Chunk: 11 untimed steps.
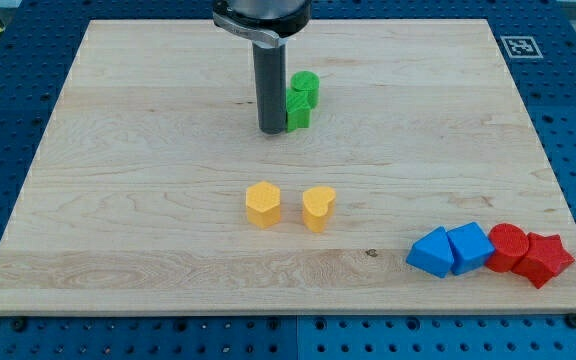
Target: Slide the yellow hexagon to the yellow heart
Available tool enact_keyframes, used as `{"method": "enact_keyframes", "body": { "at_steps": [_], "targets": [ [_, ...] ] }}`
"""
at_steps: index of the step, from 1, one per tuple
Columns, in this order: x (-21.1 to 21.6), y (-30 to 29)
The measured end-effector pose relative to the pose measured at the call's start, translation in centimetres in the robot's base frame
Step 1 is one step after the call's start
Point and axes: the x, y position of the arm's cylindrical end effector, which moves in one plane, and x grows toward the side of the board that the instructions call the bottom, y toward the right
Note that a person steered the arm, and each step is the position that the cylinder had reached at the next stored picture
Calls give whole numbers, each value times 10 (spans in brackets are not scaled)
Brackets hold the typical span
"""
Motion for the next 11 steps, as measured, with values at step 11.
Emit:
{"method": "enact_keyframes", "body": {
  "at_steps": [11],
  "targets": [
    [43,15]
  ]
}}
